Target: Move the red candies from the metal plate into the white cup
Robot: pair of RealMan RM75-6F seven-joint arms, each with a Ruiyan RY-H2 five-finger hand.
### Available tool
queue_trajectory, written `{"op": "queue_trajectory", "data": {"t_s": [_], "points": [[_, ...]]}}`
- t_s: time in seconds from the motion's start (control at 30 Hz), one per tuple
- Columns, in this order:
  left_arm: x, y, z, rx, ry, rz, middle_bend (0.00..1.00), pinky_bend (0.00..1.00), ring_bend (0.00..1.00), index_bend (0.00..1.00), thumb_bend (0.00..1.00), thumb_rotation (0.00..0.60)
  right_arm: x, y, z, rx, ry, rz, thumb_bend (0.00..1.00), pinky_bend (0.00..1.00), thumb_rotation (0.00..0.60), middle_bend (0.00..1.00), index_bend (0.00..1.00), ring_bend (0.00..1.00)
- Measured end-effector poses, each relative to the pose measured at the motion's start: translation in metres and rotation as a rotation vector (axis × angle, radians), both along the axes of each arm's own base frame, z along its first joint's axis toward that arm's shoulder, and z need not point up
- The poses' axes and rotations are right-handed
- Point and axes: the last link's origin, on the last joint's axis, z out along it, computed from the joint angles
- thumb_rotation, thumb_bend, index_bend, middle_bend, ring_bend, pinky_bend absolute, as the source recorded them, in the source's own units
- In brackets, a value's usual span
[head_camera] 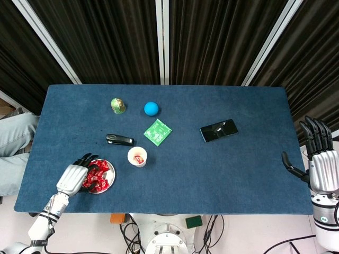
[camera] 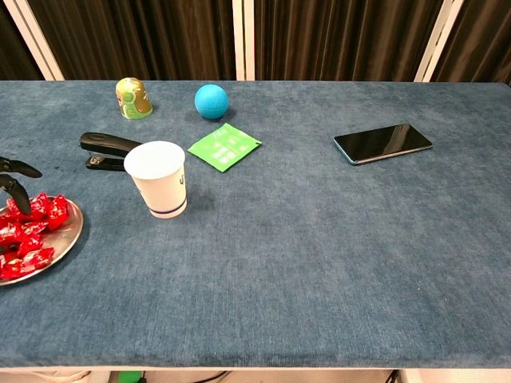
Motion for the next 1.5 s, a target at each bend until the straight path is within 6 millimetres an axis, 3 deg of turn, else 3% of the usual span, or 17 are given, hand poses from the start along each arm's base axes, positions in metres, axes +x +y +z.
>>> {"op": "queue_trajectory", "data": {"t_s": [1.2, 1.5], "points": [[-0.004, 0.005, -0.005, -0.008, -0.003, 0.012, 0.17, 0.24, 0.05, 0.53, 0.35, 0.6, -0.006, -0.001, -0.005, 0.006, 0.0, -0.016, 0.36, 0.0, 0.6, 0.0, 0.0, 0.0], [0.006, 0.012, 0.014, 0.035, -0.034, -0.013, 0.17, 0.24, 0.05, 0.53, 0.35, 0.6, -0.007, 0.001, -0.003, 0.0, -0.006, -0.012, 0.36, 0.0, 0.6, 0.0, 0.0, 0.0]]}}
